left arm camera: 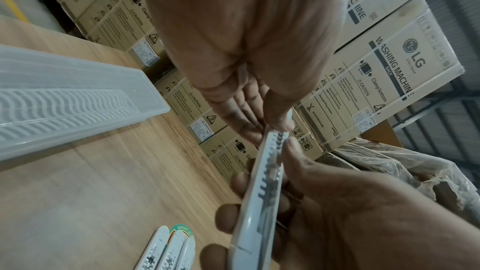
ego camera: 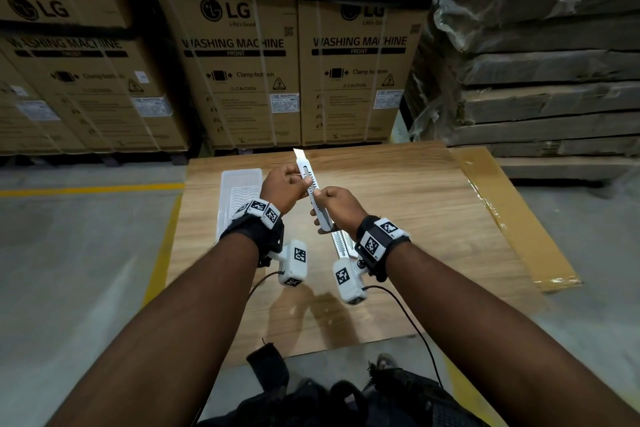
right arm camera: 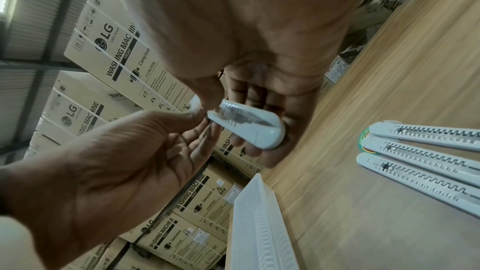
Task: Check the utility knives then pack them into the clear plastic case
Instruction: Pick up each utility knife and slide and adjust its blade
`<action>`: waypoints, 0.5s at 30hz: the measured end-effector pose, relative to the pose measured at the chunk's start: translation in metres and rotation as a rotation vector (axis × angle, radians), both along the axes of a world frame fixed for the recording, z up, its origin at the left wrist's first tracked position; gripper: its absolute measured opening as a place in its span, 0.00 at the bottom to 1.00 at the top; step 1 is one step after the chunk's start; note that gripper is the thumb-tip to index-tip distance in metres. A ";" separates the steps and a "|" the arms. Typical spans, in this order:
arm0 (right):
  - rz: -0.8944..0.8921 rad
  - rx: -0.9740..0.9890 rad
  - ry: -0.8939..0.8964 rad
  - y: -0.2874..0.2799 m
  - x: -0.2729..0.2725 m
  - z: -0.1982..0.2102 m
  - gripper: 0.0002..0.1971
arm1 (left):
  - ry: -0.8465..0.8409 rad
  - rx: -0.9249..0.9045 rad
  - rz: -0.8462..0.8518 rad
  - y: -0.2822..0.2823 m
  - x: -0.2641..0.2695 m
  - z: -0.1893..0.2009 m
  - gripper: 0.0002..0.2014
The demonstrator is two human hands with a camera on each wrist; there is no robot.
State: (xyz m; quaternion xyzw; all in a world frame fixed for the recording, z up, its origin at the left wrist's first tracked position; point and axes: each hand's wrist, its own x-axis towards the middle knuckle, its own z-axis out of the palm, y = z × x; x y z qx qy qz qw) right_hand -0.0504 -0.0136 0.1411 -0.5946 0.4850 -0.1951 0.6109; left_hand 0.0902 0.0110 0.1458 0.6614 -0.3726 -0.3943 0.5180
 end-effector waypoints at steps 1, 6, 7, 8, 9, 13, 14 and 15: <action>-0.004 -0.012 0.006 0.000 0.000 0.000 0.14 | -0.002 0.003 0.001 0.000 -0.001 0.000 0.10; -0.052 -0.050 0.045 0.000 0.001 0.002 0.12 | -0.048 -0.011 0.027 0.001 -0.005 -0.003 0.08; -0.062 -0.056 0.054 0.000 0.002 0.002 0.11 | -0.069 -0.009 0.033 0.000 -0.006 -0.003 0.07; -0.070 -0.066 0.067 0.000 0.003 0.002 0.10 | -0.088 -0.008 0.039 -0.001 -0.006 -0.004 0.07; -0.079 -0.079 0.084 0.001 0.004 0.003 0.09 | -0.105 -0.001 0.046 -0.002 -0.005 -0.003 0.08; -0.090 -0.113 0.122 0.001 0.007 0.004 0.09 | -0.118 0.011 0.045 -0.007 -0.002 -0.002 0.13; -0.078 -0.116 0.122 0.000 0.008 0.003 0.09 | -0.113 0.009 0.050 -0.007 -0.002 -0.001 0.13; -0.066 -0.117 0.121 0.000 0.008 0.002 0.10 | -0.109 0.009 0.055 -0.007 -0.002 -0.001 0.13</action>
